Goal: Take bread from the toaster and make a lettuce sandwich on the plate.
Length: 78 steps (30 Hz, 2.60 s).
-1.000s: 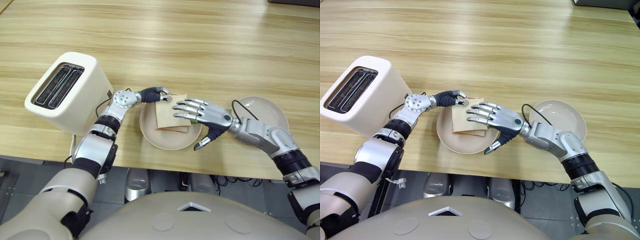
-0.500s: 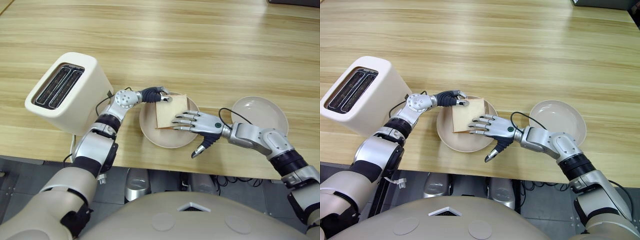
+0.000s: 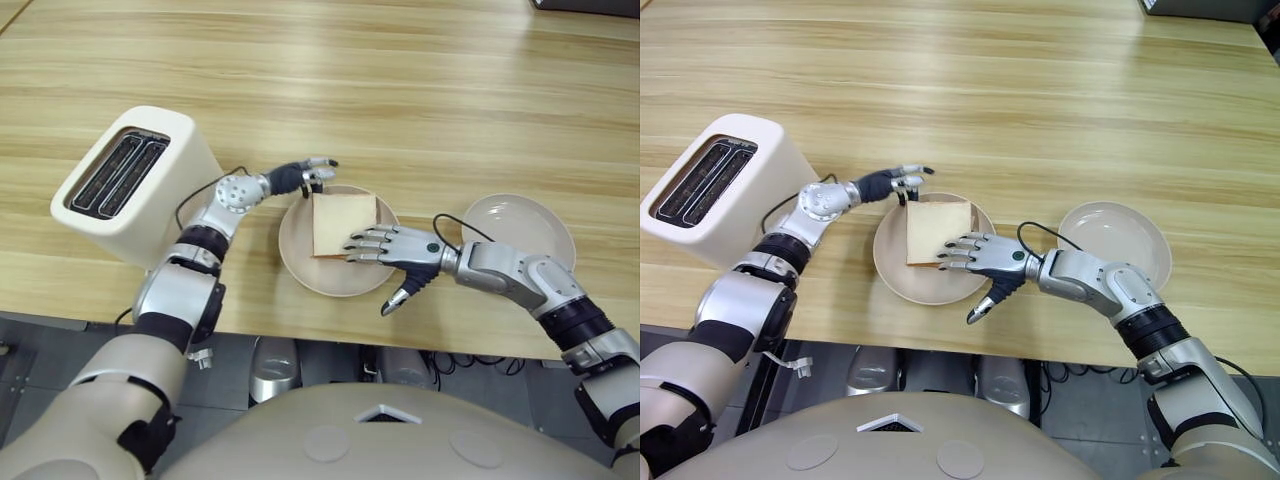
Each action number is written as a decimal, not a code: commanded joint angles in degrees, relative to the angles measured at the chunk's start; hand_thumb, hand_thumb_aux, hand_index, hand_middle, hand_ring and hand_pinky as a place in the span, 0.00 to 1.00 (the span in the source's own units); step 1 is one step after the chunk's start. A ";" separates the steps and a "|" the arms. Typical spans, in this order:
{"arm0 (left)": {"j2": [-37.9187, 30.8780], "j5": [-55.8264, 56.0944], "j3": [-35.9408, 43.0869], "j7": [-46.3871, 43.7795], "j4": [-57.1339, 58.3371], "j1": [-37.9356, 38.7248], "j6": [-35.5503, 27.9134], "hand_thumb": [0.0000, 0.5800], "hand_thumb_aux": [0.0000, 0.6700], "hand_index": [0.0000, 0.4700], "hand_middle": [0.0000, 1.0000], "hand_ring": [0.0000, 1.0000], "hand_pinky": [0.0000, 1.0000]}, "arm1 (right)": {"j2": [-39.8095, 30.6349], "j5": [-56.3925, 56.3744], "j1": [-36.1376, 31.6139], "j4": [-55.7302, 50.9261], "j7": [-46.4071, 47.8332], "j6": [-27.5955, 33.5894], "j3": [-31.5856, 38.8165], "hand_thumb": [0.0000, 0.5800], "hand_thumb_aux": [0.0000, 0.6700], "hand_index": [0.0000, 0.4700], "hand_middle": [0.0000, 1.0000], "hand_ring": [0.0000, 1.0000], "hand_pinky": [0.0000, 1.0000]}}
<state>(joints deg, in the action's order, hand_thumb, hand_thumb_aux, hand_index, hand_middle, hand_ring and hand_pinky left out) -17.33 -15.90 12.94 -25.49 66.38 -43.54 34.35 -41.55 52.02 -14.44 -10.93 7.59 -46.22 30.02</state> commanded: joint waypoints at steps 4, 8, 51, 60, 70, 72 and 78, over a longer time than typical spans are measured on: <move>-7.55 0.22 -7.51 16.80 -15.49 -1.05 5.71 0.00 0.00 0.00 0.00 0.00 0.00 | 0.38 0.88 1.01 -5.77 3.55 -0.78 4.01 0.00 0.00 0.00 0.00 0.00 0.00; -9.74 1.60 -8.36 15.04 -29.33 6.48 4.71 0.00 0.00 0.00 0.00 0.00 0.00 | 1.70 -0.24 -0.30 -4.57 -2.56 -0.24 0.25 0.00 0.00 0.00 0.00 0.00 0.00; -22.67 1.81 8.26 -17.79 -72.17 55.20 -23.93 1.00 1.00 0.98 1.00 1.00 1.00 | 4.18 -12.45 18.22 7.70 8.69 3.49 -5.93 1.00 1.00 0.98 1.00 1.00 1.00; -20.00 -2.61 8.69 -13.48 -65.95 50.99 -22.58 1.00 1.00 0.98 1.00 1.00 1.00 | 7.29 -2.09 15.69 3.15 2.10 7.45 -4.23 1.00 1.00 0.98 1.00 1.00 1.00; -15.81 -5.48 6.73 -4.72 -55.01 41.59 -20.40 1.00 1.00 0.98 1.00 1.00 1.00 | 12.27 3.17 6.02 -8.16 -5.56 13.72 -1.52 1.00 1.00 0.98 1.00 1.00 1.00; -15.21 -6.44 6.49 -2.70 -51.70 39.06 -19.64 1.00 1.00 0.98 1.00 1.00 1.00 | 13.11 3.32 3.41 -10.90 -6.53 14.48 -0.94 1.00 1.00 0.98 1.00 1.00 1.00; -13.43 -8.24 7.05 1.19 -39.42 29.96 -17.09 1.00 1.00 0.98 1.00 1.00 1.00 | 16.11 3.00 -6.14 -22.16 -9.67 15.37 0.95 1.00 1.00 0.98 1.00 1.00 1.00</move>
<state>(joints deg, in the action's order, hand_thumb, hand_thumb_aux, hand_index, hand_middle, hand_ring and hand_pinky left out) -31.05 -22.83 19.63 -25.69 22.11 -10.91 16.41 -26.39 54.49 -17.95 -28.01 -1.62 -32.18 30.04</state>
